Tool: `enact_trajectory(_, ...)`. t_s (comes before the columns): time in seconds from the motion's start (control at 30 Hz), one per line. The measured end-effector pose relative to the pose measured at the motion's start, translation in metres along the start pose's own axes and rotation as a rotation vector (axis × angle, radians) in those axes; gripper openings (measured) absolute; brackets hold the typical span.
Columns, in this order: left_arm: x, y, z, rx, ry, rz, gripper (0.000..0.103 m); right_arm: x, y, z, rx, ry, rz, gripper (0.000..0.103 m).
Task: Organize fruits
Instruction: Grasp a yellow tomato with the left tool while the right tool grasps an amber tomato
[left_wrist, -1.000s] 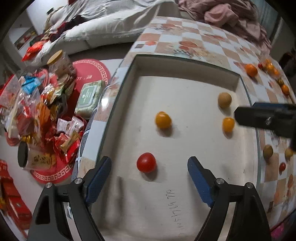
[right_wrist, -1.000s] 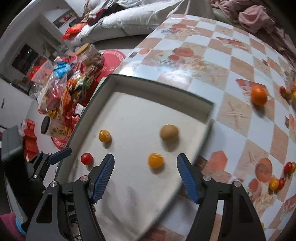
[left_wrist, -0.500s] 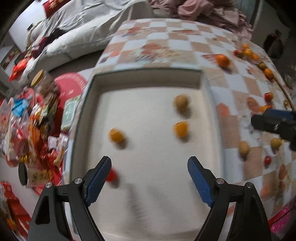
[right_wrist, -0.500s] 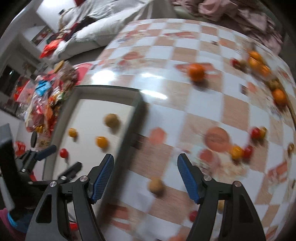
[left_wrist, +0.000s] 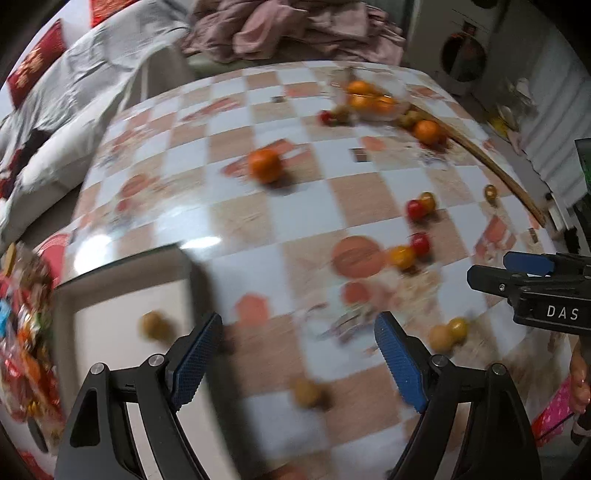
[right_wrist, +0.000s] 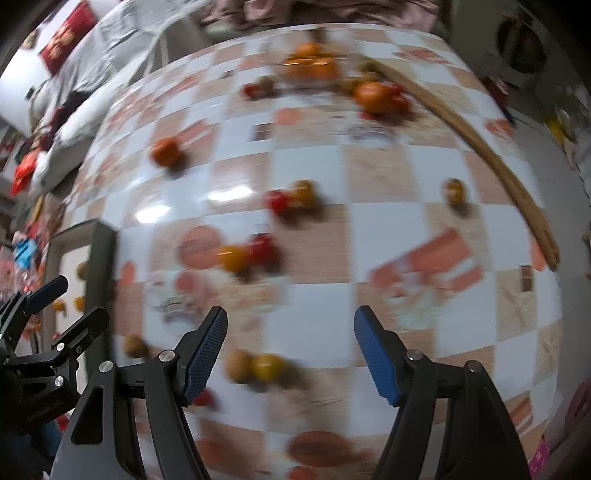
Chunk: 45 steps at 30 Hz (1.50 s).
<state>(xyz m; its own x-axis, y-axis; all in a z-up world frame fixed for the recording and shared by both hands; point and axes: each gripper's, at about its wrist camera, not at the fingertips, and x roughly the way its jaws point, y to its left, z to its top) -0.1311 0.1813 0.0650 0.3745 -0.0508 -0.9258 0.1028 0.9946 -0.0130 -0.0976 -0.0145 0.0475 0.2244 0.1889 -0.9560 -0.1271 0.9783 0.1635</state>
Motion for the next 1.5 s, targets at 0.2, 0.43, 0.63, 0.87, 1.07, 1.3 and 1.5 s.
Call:
enact_trajectory(0.2, 0.034, -0.031, 0.013, 0.024, 0.035, -0.02, 0.086, 0.007, -0.042, 0.007, 0.055, -0.003, -0.046, 0.075)
enact_trajectory(0.43, 0.053, -0.047, 0.022, 0.031, 0.04, -0.005, 0.086, 0.019, -0.072, 0.026, 0.051, -0.032, -0.111, 0.075)
enact_trajectory(0.63, 0.063, -0.055, 0.028, 0.038, 0.036, 0.017, 0.086, 0.028, -0.083, 0.046, 0.034, -0.064, -0.145, 0.071)
enact_trajectory(0.87, 0.072, -0.066, 0.034, 0.046, 0.039, 0.025, 0.085, 0.038, -0.086, 0.071, 0.004, -0.099, -0.168, 0.061)
enact_trajectory(1.07, 0.071, -0.072, 0.039, 0.034, 0.035, 0.015, 0.065, 0.037, -0.086, 0.081, -0.013, -0.121, -0.176, 0.036)
enact_trajectory(1.3, 0.067, -0.075, 0.04, 0.027, 0.047, -0.033, 0.032, 0.031, -0.094, 0.079, 0.014, -0.114, -0.12, 0.023)
enact_trajectory(1.5, 0.063, -0.061, 0.039, -0.058, 0.069, -0.096, 0.032, 0.022, -0.088, 0.06, 0.026, -0.087, -0.066, 0.023)
